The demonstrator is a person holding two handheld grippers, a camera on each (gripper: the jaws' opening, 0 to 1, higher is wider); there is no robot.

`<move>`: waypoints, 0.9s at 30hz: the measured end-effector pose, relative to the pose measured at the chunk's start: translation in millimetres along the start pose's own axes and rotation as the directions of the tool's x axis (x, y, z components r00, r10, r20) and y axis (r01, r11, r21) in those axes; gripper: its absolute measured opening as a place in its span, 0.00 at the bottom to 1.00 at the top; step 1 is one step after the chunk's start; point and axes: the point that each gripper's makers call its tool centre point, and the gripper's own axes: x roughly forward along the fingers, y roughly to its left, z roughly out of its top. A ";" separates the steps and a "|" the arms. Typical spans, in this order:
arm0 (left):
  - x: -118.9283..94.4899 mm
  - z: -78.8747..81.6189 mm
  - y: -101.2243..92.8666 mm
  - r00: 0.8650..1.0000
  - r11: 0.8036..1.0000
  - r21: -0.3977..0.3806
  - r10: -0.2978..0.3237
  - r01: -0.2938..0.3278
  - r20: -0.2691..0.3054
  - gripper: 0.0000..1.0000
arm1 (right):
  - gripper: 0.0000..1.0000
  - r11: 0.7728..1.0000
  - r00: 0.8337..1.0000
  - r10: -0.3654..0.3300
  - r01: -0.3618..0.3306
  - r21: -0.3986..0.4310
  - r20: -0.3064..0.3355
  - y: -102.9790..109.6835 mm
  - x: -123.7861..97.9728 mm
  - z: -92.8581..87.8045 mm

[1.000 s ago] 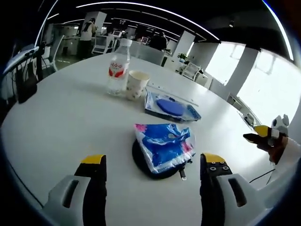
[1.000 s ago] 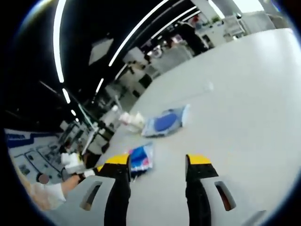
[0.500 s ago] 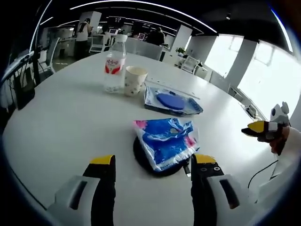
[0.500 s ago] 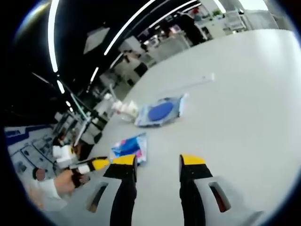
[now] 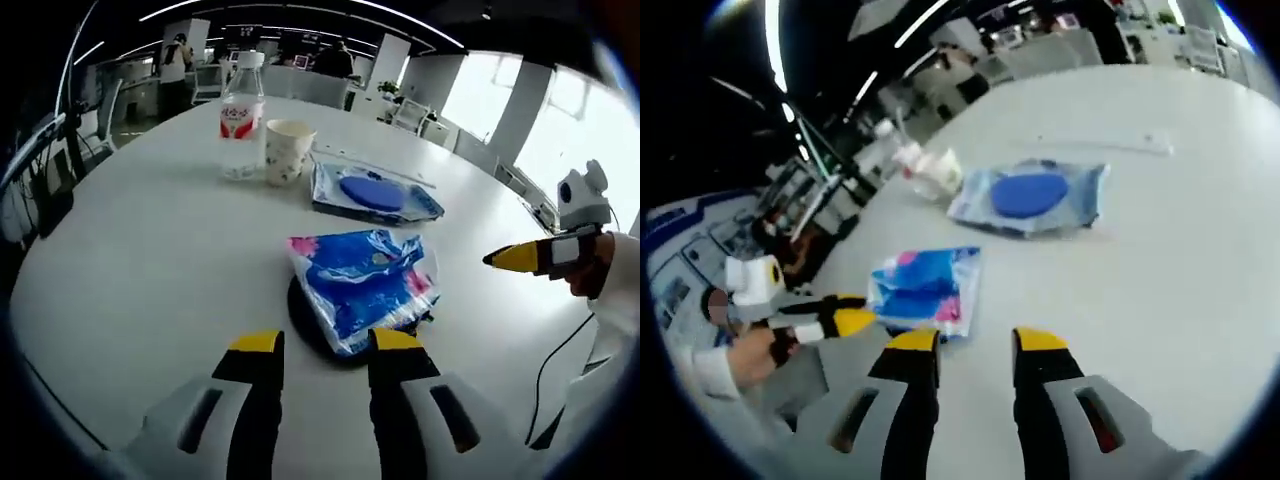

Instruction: Arrange the tabletop items into an orderly group along one side of the table until the central work area is clear of visible clutter.

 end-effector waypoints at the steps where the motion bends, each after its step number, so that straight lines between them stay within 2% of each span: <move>1: -0.1 -0.3 0.9 1.000 1.000 0.003 0.002 -0.002 -0.004 0.26 | 0.27 1.000 1.000 0.009 -0.009 -0.008 -0.016 3.0 6.9 -0.7; 5: -0.3 -0.4 0.8 1.000 0.999 -0.035 -0.011 0.011 -0.007 0.18 | 0.26 0.997 0.999 0.020 -0.023 -0.070 -0.048 10.0 26.1 -0.3; 7: 1.0 -5.8 -1.2 0.999 0.999 -0.033 -0.021 0.020 -0.031 0.14 | 0.26 0.997 0.996 0.006 -0.013 -0.080 -0.091 6.8 32.7 -7.9; 9: 2.9 -8.8 -0.8 0.999 0.999 -0.029 -0.021 0.020 -0.036 0.12 | 0.24 0.996 0.994 -0.012 0.003 -0.088 -0.107 2.7 38.0 -11.4; 16: 6.1 -10.8 0.9 0.998 0.998 -0.036 -0.044 0.042 -0.045 0.04 | 0.20 0.999 0.997 0.026 -0.030 -0.045 -0.072 10.3 44.1 -5.4; 19: 8.1 -8.9 1.7 0.998 0.998 -0.040 -0.045 0.043 -0.044 0.03 | 0.14 0.998 0.997 0.041 -0.044 -0.040 -0.071 15.2 46.5 -1.6; 21: 8.9 -8.8 1.2 0.998 0.998 -0.039 -0.043 0.041 -0.047 0.00 | 0.09 0.997 0.994 0.065 -0.068 -0.030 -0.093 20.8 49.1 -4.4; 22: 8.6 -9.4 1.4 0.998 0.999 -0.037 -0.039 0.037 -0.052 0.00 | 0.08 0.997 0.994 0.059 -0.062 -0.034 -0.093 20.9 49.3 -4.8; 23: 8.2 -9.1 2.0 0.998 0.999 -0.039 -0.037 0.035 -0.052 0.00 | 0.00 0.998 0.995 0.043 -0.048 -0.048 -0.095 19.3 48.1 -5.5; 25: 6.1 -7.7 4.4 0.999 0.998 -0.054 -0.028 0.025 -0.047 0.00 | 0.00 0.997 0.993 0.031 -0.039 -0.064 -0.113 16.3 45.1 -8.8; 27: 2.1 -3.3 4.9 0.999 0.995 -0.095 -0.032 0.029 -0.028 0.00 | 0.00 0.996 0.994 0.026 -0.035 -0.083 -0.106 15.3 40.5 -10.1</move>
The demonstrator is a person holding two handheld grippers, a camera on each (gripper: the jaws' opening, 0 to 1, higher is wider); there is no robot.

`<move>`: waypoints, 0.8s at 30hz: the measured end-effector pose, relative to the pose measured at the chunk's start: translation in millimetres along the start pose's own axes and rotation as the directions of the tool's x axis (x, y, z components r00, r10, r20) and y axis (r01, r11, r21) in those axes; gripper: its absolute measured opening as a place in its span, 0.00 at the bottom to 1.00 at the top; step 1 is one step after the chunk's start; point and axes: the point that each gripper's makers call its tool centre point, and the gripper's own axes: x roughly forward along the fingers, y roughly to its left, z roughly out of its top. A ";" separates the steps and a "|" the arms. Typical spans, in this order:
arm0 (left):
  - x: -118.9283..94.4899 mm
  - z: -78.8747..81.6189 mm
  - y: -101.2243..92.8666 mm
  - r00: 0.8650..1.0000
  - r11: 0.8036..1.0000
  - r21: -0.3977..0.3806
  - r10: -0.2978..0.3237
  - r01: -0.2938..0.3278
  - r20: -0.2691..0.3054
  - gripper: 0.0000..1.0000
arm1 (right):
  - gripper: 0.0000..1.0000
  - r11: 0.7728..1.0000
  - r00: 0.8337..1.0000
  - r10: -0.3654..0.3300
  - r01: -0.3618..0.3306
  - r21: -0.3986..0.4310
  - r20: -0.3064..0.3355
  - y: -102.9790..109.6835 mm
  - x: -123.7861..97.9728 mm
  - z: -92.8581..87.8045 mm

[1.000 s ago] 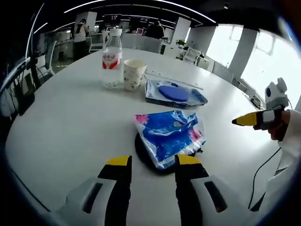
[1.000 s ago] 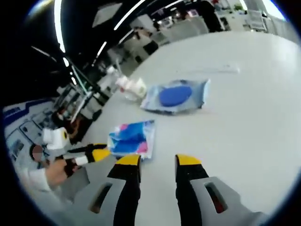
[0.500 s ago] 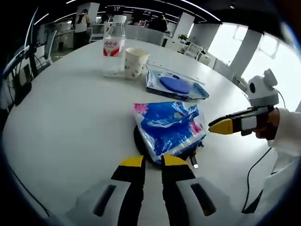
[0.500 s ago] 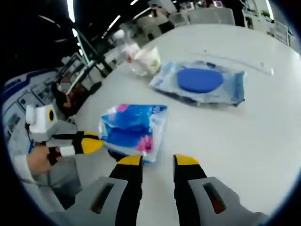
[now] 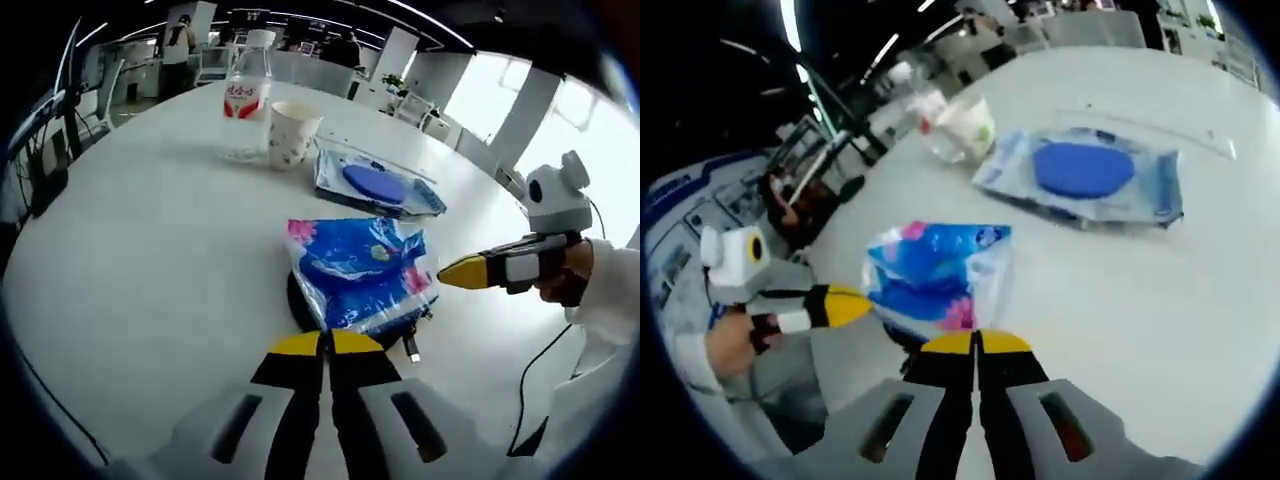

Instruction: Arrange the tabletop items into an orderly group along one side of the table until the central work area is clear of visible clutter.

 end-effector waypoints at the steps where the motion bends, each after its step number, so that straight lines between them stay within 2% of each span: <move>1: -1.3 2.0 0.1 1.000 1.000 -0.003 -0.002 0.002 0.009 0.00 | 0.00 1.000 1.000 -0.004 0.004 0.001 0.010 -1.4 -3.6 -0.5; 2: -2.4 4.3 -0.8 1.000 1.000 -0.012 -0.006 0.006 0.018 0.00 | 0.00 1.000 1.000 0.002 -0.003 0.026 0.021 -1.3 -5.8 0.1; 3: -3.8 5.8 -3.0 1.000 1.000 -0.018 -0.009 0.010 0.022 0.00 | 0.00 0.996 0.999 0.001 -0.004 0.085 0.041 -0.9 -9.4 1.2; 8: -4.7 17.4 -19.3 0.998 0.999 -0.012 -0.040 0.040 0.052 0.00 | 0.00 0.995 0.995 -0.036 0.026 0.099 0.097 -5.6 -28.4 3.1; 10: -4.8 20.7 -25.7 0.997 0.999 0.001 -0.052 0.052 0.055 0.00 | 0.00 0.991 0.990 -0.058 0.040 0.130 0.131 -10.1 -37.7 4.6; 11: -5.7 22.7 -22.1 0.998 0.999 0.047 -0.027 0.025 0.054 0.00 | 0.00 0.986 0.983 -0.108 0.087 0.145 0.148 -21.6 -46.5 4.2; 12: -6.4 23.4 -23.1 0.998 0.999 0.037 -0.035 0.033 0.054 0.00 | 0.00 0.981 0.979 -0.118 0.090 0.169 0.164 -26.0 -51.6 4.6; 13: -8.2 29.0 -29.0 0.994 0.996 -0.031 -0.079 0.081 0.078 0.00 | 0.00 0.974 0.974 -0.105 0.060 0.218 0.201 -28.1 -58.7 7.7; 14: -11.2 36.9 -34.7 0.988 0.985 -0.117 -0.110 0.123 0.110 0.00 | 0.00 0.967 0.973 -0.074 0.015 0.256 0.221 -25.2 -63.1 9.6; 15: -15.3 45.6 -36.8 0.985 0.985 -0.118 -0.111 0.127 0.133 0.00 | 0.00 0.959 0.974 -0.053 -0.012 0.282 0.222 -23.0 -66.5 9.2; 17: -17.5 52.6 -44.3 0.983 0.988 -0.080 -0.124 0.135 0.134 0.00 | 0.00 0.953 0.967 -0.021 -0.057 0.298 0.253 -17.3 -74.6 13.1; 19: -18.2 63.2 -60.7 0.973 0.981 -0.062 -0.170 0.181 0.153 0.00 | 0.00 0.944 0.952 -0.012 -0.090 0.319 0.306 -14.6 -80.3 18.2; 20: -18.6 66.1 -66.9 0.970 0.979 -0.051 -0.186 0.196 0.155 0.00 | 0.00 0.943 0.941 -0.042 -0.074 0.325 0.335 -17.4 -83.4 20.4; 21: -19.1 70.0 -73.4 0.967 0.979 -0.024 -0.198 0.204 0.159 0.00 | 0.00 0.952 0.928 -0.050 -0.067 0.297 0.369 -17.8 -86.3 24.7; 22: -20.0 72.4 -77.8 0.965 0.977 -0.015 -0.205 0.211 0.163 0.00 | 0.07 0.957 0.920 -0.053 -0.064 0.282 0.388 -17.7 -88.1 27.2; 24: -22.8 75.8 -86.2 0.961 0.974 -0.014 -0.219 0.225 0.169 0.00 | 0.27 0.954 0.903 -0.043 -0.089 0.286 0.426 -11.4 -93.6 32.8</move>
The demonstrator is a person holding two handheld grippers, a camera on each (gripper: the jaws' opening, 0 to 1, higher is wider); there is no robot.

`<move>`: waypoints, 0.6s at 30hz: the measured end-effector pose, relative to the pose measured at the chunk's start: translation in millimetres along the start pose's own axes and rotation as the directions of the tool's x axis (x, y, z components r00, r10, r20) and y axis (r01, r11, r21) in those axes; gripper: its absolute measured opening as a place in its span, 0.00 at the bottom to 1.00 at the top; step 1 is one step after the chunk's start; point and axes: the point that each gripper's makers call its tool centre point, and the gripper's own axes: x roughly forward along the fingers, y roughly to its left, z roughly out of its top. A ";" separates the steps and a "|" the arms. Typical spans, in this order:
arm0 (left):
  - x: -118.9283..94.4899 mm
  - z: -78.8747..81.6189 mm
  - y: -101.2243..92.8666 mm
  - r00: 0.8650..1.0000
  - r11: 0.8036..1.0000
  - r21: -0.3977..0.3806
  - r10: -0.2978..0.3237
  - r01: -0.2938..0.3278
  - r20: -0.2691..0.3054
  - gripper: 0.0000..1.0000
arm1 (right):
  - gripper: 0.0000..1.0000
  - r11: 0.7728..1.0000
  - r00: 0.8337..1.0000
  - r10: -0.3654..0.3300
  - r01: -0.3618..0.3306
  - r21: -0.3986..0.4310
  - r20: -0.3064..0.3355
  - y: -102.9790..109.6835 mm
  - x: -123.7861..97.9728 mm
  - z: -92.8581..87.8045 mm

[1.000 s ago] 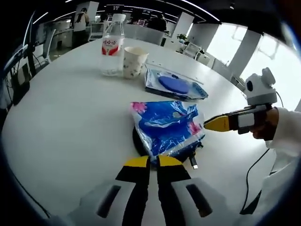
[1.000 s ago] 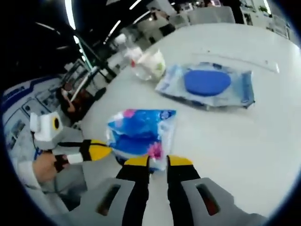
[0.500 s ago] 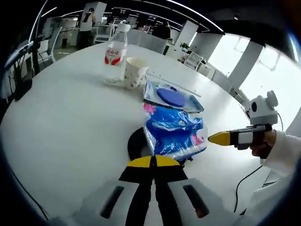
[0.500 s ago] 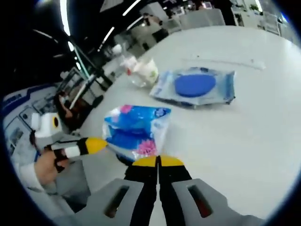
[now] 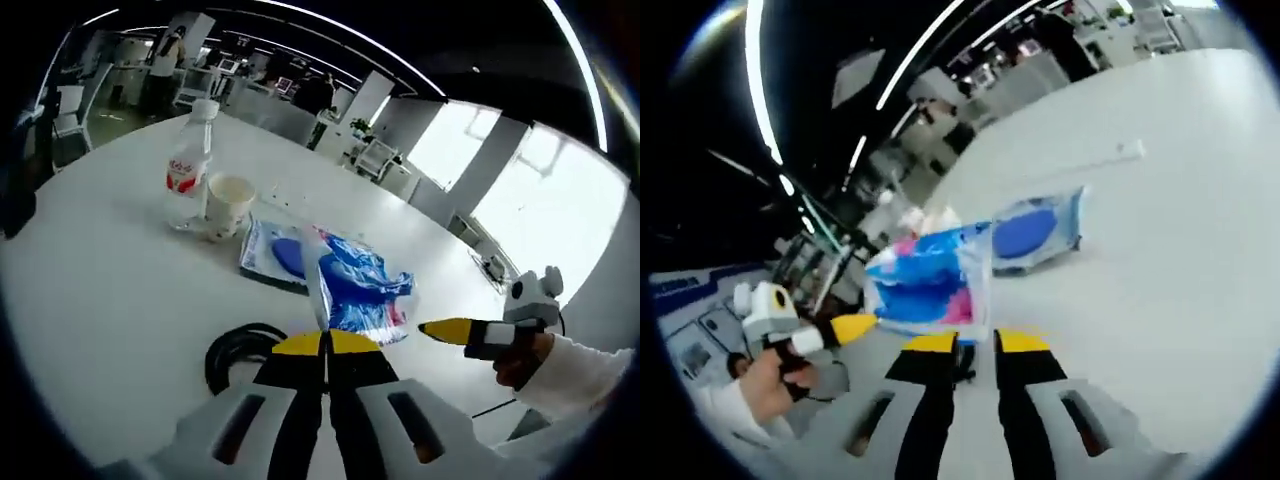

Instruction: Arrange the tabletop items into an orderly group along one side of the table until the central work area is clear of visible clutter.

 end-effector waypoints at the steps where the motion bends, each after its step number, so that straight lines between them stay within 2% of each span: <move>1: 0.0 1.1 -2.8 1.000 1.000 0.005 -0.007 0.007 0.001 0.00 | 0.31 1.000 1.000 0.012 -0.012 0.003 0.003 4.1 -3.2 0.7; 3: -0.4 1.2 -8.5 1.000 1.000 0.010 -0.025 0.025 0.000 0.00 | 0.26 0.999 0.999 0.032 -0.032 -0.020 0.012 9.7 -6.2 2.5; 6: -1.2 -1.4 -16.9 0.999 0.999 0.019 -0.047 0.047 -0.009 0.00 | 0.17 0.999 1.000 0.006 -0.006 -0.048 -0.006 4.4 -7.7 -1.1; 9: -1.7 -2.2 -17.6 0.998 0.998 0.018 -0.057 0.057 -0.012 0.00 | 0.00 0.999 0.999 -0.030 0.031 -0.032 0.015 -5.1 -15.0 0.8; 12: -2.4 -2.8 -22.8 0.997 0.997 0.000 -0.079 0.079 -0.015 0.00 | 0.00 0.998 1.000 -0.019 0.019 0.063 -0.010 -8.5 -19.5 -4.7; 14: -1.4 -5.1 -29.1 0.995 0.996 0.022 -0.091 0.092 -0.030 0.00 | 0.00 0.998 1.000 -0.029 0.029 0.061 -0.008 -11.4 -23.7 -4.9; 18: 5.9 -7.3 -36.9 0.992 0.993 0.043 -0.111 0.114 -0.057 0.00 | 0.00 0.993 0.998 -0.057 0.054 0.109 0.024 -17.6 -35.2 3.3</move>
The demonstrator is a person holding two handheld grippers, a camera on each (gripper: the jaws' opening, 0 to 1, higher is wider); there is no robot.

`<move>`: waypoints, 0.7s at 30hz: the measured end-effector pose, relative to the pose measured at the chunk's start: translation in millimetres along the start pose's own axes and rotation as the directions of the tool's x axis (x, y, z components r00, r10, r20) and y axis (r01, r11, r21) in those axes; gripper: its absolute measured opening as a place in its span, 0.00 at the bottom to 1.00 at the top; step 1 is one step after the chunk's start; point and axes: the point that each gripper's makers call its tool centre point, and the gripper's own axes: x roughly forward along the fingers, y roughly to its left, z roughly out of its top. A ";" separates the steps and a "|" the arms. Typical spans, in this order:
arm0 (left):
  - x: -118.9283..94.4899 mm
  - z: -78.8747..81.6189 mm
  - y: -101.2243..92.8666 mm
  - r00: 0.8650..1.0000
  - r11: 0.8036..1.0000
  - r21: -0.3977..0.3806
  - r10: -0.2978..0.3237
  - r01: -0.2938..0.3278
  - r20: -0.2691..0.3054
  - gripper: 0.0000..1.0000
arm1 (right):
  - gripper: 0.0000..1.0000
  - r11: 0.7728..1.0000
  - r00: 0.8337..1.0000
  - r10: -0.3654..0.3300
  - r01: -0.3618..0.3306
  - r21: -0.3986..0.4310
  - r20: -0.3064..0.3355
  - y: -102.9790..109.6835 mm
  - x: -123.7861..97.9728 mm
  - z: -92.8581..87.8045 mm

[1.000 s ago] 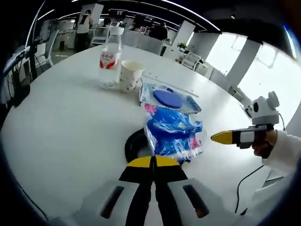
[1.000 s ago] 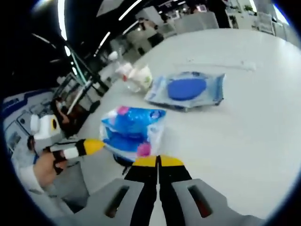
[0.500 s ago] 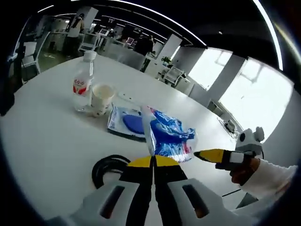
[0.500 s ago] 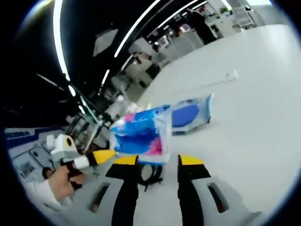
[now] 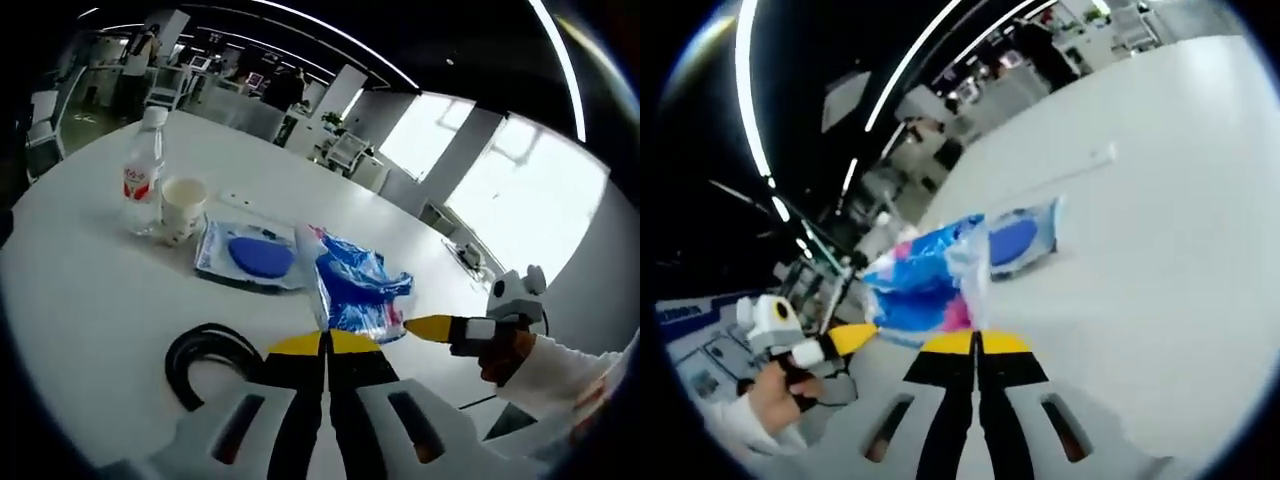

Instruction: Arrange the tabletop items into an orderly group along one side of the table until the central work area is clear of visible clutter.

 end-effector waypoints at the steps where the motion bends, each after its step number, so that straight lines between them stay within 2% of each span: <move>1: 3.1 0.6 -3.3 1.000 1.000 0.010 -0.007 0.007 -0.008 0.00 | 0.00 1.000 1.000 -0.005 0.005 -0.001 0.001 -1.4 -1.6 1.4; 4: 12.7 -0.5 -16.0 0.999 0.998 0.053 -0.033 0.035 -0.041 0.00 | 0.00 0.999 0.999 -0.031 0.031 -0.010 0.009 -9.4 -9.5 7.1; 10: 35.9 3.2 -35.7 0.993 0.989 0.123 -0.068 0.080 -0.097 0.00 | 0.00 0.997 0.997 -0.065 0.063 0.041 0.044 -29.1 -28.5 20.1; 16: 62.2 -0.1 -54.4 0.978 0.973 0.186 -0.106 0.139 -0.178 0.00 | 0.00 0.994 0.992 -0.099 0.095 0.057 0.075 -46.3 -46.3 35.0; 21: 81.9 -4.4 -73.0 0.968 0.964 0.201 -0.127 0.172 -0.218 0.00 | 0.00 0.989 0.985 -0.135 0.126 0.081 0.107 -63.4 -60.1 51.4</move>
